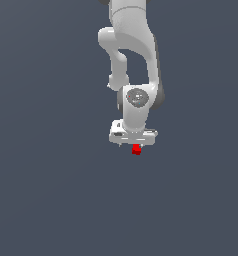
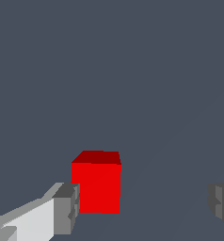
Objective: Lift up the red cube by 0.2 meters.
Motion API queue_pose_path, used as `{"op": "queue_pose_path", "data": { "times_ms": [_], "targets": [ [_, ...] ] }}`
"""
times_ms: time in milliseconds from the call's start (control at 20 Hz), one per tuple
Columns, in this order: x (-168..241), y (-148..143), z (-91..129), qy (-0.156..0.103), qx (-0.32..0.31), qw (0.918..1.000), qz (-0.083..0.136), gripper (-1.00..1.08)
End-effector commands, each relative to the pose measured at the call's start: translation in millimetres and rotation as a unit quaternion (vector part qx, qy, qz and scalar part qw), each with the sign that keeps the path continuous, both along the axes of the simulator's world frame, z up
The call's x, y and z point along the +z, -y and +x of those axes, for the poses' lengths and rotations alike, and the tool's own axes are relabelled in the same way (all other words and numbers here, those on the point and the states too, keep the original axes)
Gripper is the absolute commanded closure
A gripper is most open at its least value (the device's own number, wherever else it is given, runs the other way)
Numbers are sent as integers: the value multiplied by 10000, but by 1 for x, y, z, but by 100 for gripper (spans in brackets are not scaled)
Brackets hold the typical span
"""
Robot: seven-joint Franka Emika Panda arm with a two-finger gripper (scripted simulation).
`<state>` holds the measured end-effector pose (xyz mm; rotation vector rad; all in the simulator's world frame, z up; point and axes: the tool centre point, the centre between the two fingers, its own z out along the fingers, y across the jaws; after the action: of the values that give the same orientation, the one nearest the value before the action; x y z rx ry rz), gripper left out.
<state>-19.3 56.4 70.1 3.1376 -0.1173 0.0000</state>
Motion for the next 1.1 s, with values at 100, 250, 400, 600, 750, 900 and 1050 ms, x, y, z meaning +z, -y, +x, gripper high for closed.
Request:
{"op": "queue_pose_path", "data": {
  "times_ms": [100,250,400,600,750,900,1050],
  "targets": [
    [-30,-20,-5,2,-117,9999,5,-92],
    [-43,-28,-6,1,-163,9999,7,-92],
    [-49,-33,-7,1,-188,9998,8,-92],
    [-50,-34,-6,1,-190,9998,8,108],
    [-50,-34,-6,1,-190,9998,8,108],
    [-50,-34,-6,1,-190,9998,8,108],
    [-50,-34,-6,1,-190,9998,8,108]
  ]
}}
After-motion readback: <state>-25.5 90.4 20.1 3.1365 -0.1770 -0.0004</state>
